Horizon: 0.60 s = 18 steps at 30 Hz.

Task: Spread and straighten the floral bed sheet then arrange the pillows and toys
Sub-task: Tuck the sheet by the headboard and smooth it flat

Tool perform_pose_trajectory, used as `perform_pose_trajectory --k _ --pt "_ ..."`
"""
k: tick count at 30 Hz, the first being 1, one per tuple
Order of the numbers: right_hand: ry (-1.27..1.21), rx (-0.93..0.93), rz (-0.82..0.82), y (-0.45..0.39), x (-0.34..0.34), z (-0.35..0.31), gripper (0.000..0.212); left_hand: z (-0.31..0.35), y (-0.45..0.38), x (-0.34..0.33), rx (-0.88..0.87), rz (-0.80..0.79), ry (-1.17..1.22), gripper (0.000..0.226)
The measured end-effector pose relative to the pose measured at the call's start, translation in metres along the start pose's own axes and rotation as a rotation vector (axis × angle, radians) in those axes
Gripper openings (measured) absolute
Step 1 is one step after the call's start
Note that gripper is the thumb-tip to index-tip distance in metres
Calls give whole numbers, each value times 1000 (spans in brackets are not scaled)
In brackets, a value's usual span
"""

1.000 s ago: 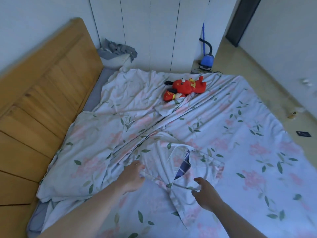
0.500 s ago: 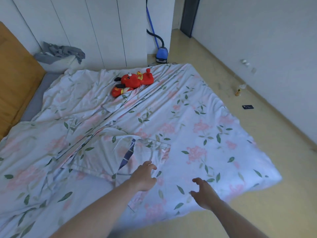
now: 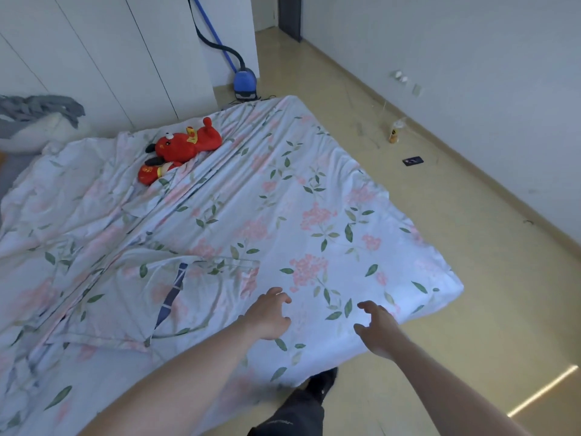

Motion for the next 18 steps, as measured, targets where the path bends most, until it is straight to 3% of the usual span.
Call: perform_pose_trajectory --k 12,18 --pt "73 126 -9 -136 140 2 51 78 -138 40 103 15 159 58" --pt "78 126 -8 -194 220 42 51 154 -209 70 102 57 203 56"
Point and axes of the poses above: each hand's wrist, its own y-axis away from the middle knuckle, its own x-axis out of the back of the hand, z = x × y, the point moved 3 cm from there along -y, towards the middle knuckle, and after that the axes turned 2 degrees about y, right-handed, at the moved point
